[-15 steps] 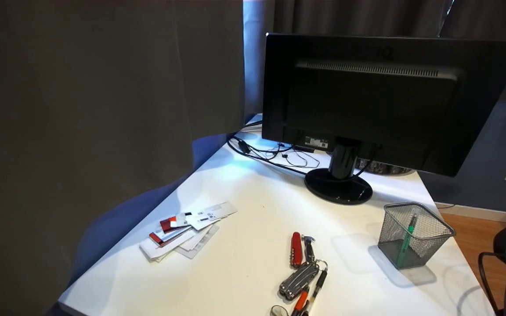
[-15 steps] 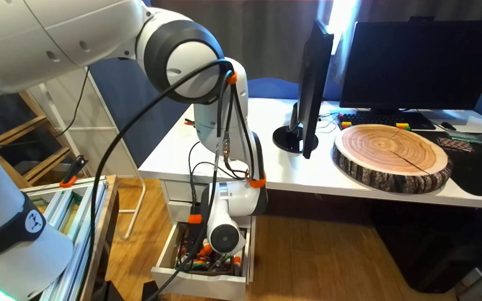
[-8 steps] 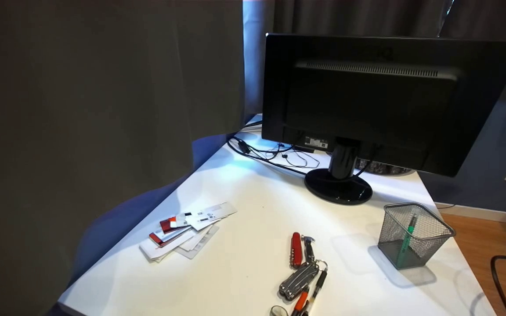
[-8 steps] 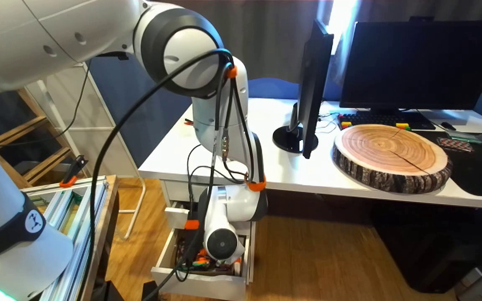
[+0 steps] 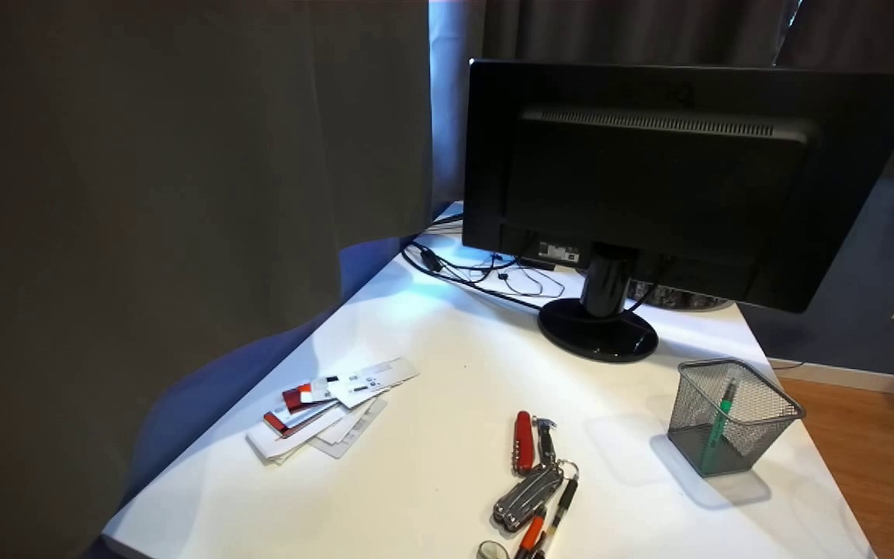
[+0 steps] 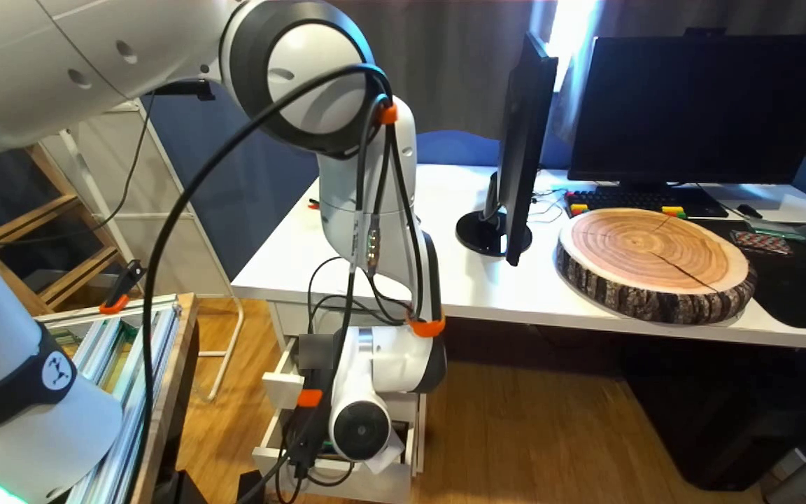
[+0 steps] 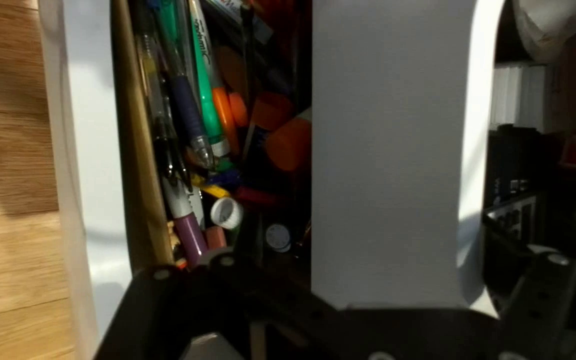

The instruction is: Open the second white drawer from the table top

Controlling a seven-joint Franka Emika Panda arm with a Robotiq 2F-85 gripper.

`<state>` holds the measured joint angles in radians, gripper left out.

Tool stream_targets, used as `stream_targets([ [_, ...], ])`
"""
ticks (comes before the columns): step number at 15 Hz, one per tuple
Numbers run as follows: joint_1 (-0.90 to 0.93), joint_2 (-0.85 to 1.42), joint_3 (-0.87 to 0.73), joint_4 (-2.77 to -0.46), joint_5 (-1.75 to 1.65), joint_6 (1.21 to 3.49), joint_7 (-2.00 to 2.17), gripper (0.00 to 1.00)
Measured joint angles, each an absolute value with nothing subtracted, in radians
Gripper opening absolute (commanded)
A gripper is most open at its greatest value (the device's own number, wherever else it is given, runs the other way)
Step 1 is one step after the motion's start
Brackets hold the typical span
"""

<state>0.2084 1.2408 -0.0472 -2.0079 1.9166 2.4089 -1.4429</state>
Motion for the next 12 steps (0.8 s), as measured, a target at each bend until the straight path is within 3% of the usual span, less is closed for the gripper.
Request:
stream_targets([
  [12, 0.252, 0.999, -0.053, -2.226, 2.005, 2.416, -1.665, 1.00],
])
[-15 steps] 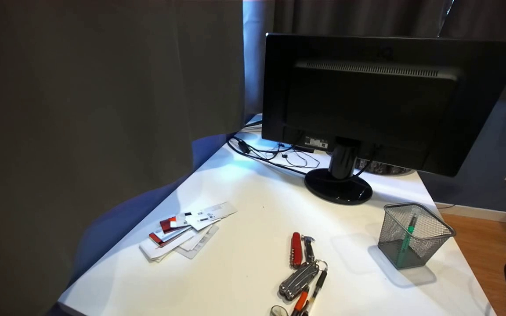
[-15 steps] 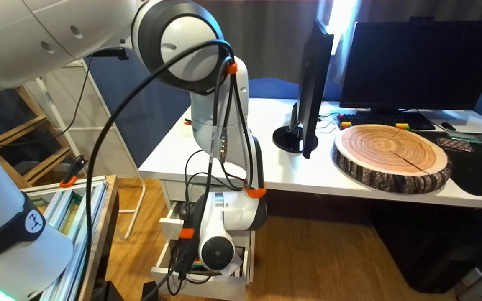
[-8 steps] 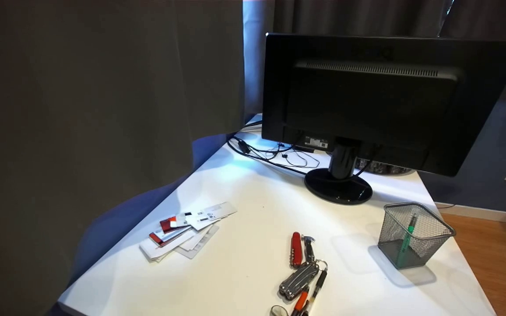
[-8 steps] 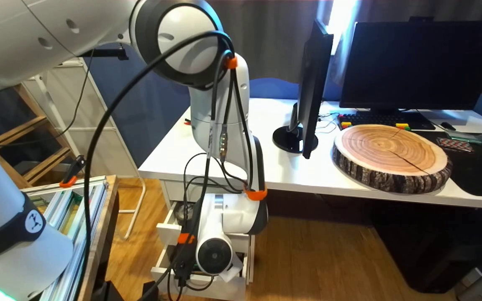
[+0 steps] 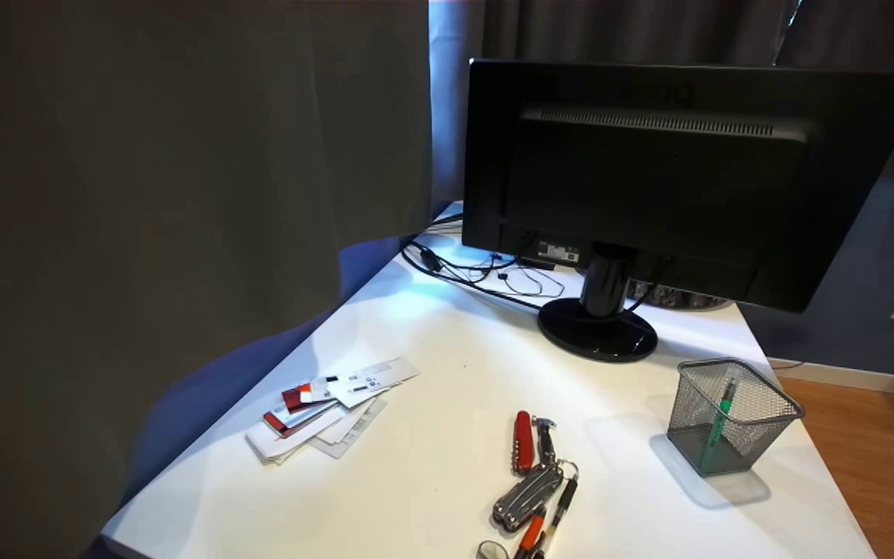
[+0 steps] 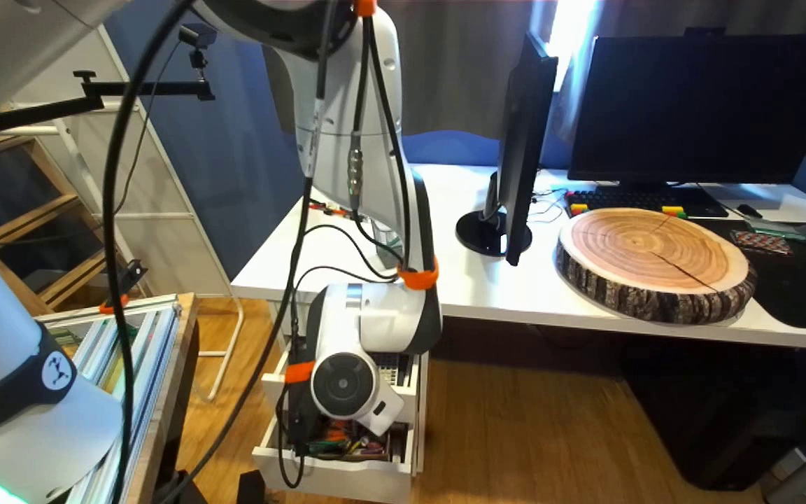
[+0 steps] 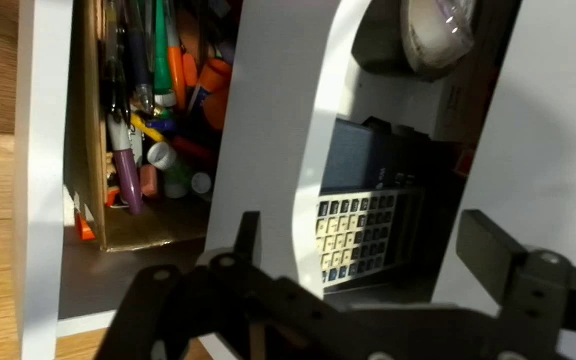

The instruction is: Open the second white drawer from the table top

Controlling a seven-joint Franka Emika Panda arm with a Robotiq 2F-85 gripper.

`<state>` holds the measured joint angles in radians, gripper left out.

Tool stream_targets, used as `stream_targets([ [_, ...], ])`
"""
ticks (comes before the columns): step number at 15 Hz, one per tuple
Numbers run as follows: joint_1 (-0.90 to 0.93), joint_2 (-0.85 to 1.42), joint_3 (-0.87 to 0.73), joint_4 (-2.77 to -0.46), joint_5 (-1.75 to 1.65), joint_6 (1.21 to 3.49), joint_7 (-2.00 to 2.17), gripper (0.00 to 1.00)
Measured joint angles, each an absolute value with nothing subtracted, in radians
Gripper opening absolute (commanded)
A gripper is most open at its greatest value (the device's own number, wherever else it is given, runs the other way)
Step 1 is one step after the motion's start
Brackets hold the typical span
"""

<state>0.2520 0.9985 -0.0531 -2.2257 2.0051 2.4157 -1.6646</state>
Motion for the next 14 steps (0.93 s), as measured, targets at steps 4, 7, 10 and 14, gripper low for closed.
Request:
stream_targets([
  [4, 0.317, 0.853, -0.052, -2.361, 1.997, 2.497, -1.687, 1.00],
  [7, 0.382, 0.732, -0.045, -2.444, 1.978, 2.608, -1.688, 1.00],
  [10, 0.432, 0.617, -0.023, -2.504, 1.944, 2.719, -1.678, 1.00],
  [14, 0.472, 0.502, 0.016, -2.566, 1.842, 2.823, -1.607, 1.00],
])
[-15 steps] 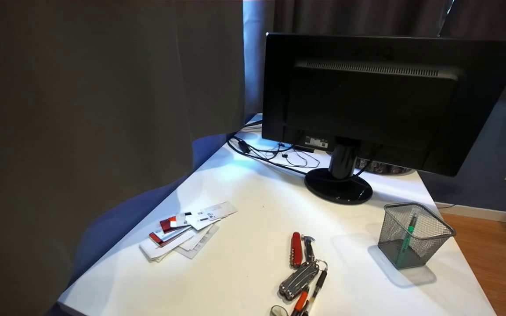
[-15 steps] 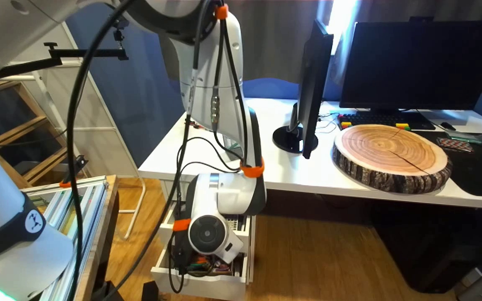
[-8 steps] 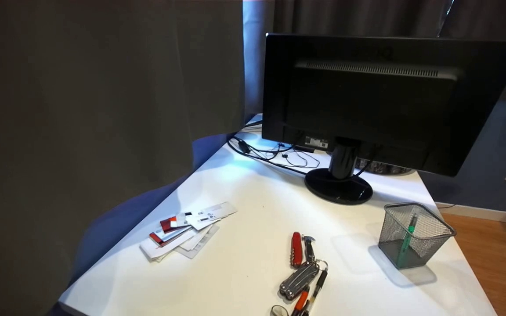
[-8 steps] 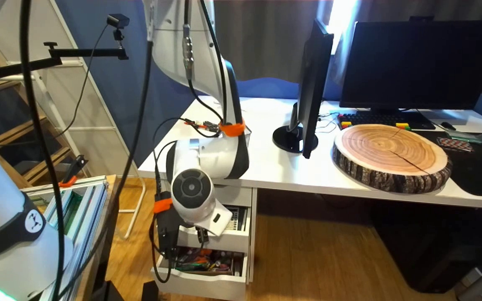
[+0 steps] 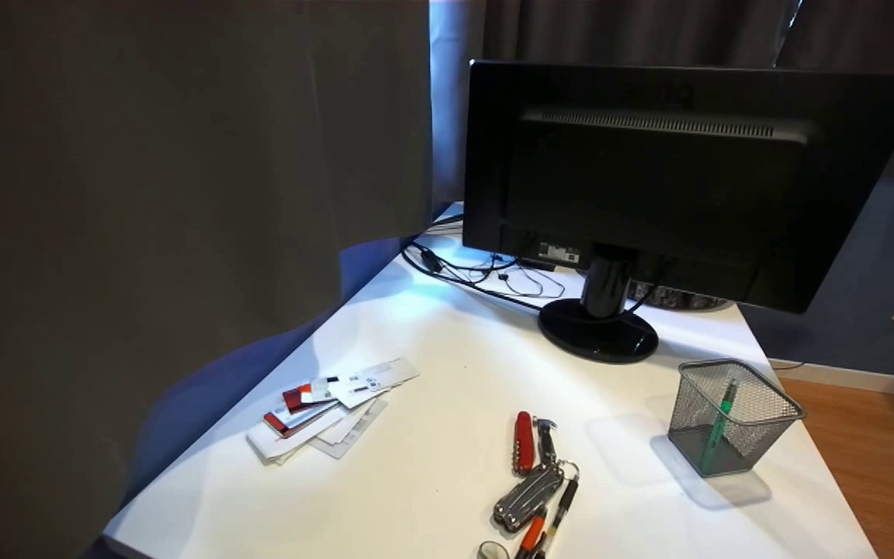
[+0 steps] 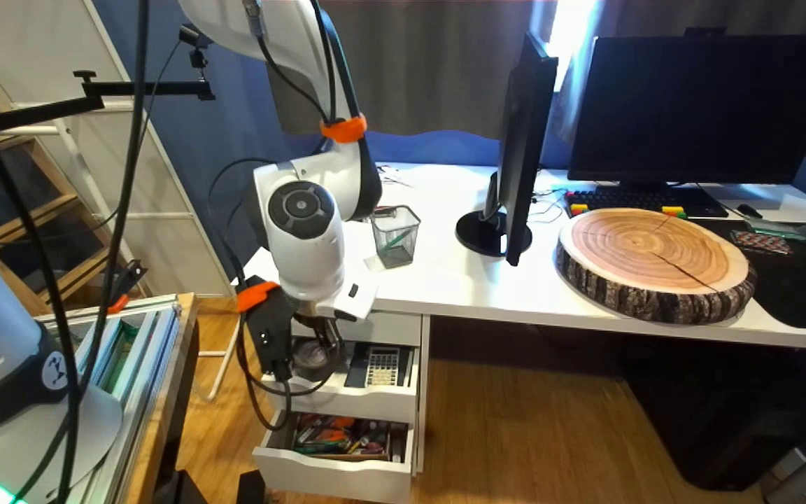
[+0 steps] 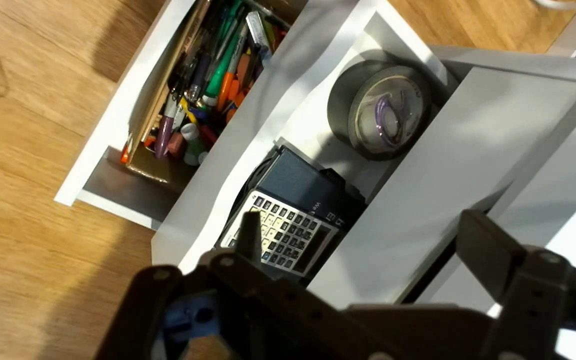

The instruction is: Open the second white drawer from the table top

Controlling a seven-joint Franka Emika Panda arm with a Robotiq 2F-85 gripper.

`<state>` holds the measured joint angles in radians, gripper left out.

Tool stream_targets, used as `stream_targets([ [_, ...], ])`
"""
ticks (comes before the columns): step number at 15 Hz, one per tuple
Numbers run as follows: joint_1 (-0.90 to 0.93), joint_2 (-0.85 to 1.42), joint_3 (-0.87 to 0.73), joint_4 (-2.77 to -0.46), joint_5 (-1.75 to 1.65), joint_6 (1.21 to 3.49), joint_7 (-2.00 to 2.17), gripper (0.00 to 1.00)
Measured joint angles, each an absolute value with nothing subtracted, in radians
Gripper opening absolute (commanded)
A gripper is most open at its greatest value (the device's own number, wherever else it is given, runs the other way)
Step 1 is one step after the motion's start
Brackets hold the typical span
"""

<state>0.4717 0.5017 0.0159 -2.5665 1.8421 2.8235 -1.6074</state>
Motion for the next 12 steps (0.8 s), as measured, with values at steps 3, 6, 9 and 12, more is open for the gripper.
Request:
stream_targets([
  [3, 0.487, 0.427, 0.047, -2.618, 1.770, 2.866, -1.541, 1.00],
  [6, 0.501, 0.348, 0.081, -2.680, 1.702, 2.896, -1.460, 1.00],
  [9, 0.519, 0.277, 0.114, -2.742, 1.618, 2.910, -1.357, 1.00],
  [12, 0.548, 0.258, 0.141, -2.750, 1.568, 2.930, -1.288, 1.00],
])
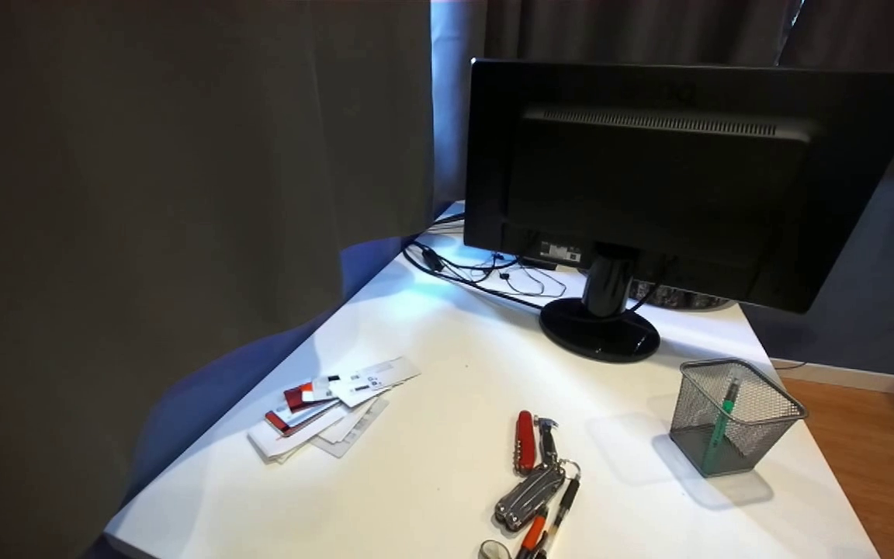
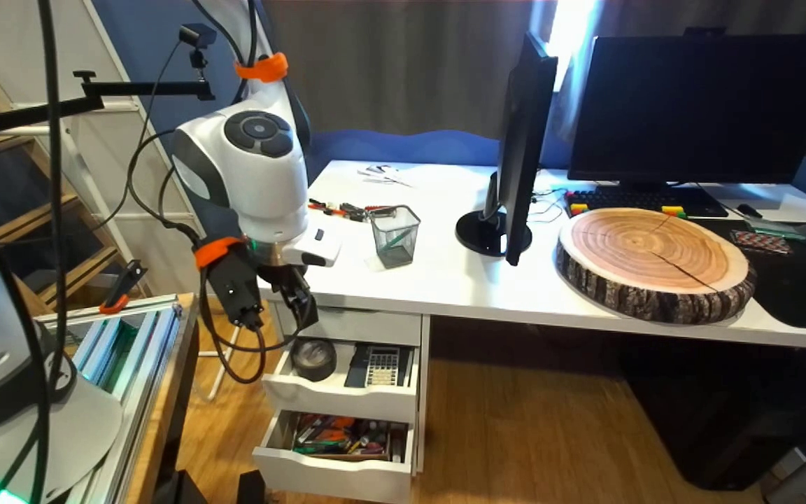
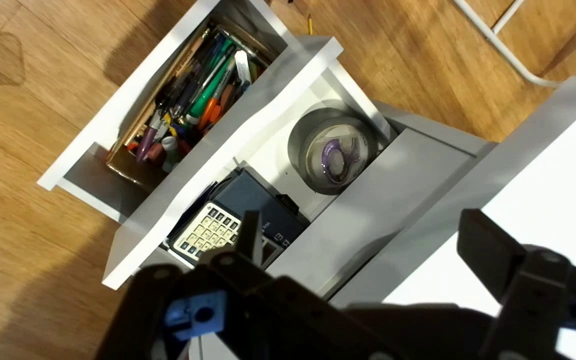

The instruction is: Open the second white drawer from the table top

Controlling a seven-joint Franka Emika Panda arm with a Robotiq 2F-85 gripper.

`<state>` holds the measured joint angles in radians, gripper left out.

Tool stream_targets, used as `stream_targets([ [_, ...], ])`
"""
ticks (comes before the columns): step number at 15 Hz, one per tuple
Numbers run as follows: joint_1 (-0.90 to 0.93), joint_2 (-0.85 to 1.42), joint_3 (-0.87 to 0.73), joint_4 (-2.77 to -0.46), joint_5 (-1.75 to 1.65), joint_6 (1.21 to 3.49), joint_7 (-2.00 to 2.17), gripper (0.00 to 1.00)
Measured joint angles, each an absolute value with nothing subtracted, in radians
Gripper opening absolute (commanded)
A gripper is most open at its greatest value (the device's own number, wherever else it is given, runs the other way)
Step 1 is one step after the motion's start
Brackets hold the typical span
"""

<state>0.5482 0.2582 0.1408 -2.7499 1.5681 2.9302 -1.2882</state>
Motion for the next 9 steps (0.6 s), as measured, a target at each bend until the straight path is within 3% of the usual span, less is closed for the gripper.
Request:
stream_targets([
  [9, 0.583, 0.252, 0.161, -2.742, 1.556, 2.971, -1.258, 1.00],
])
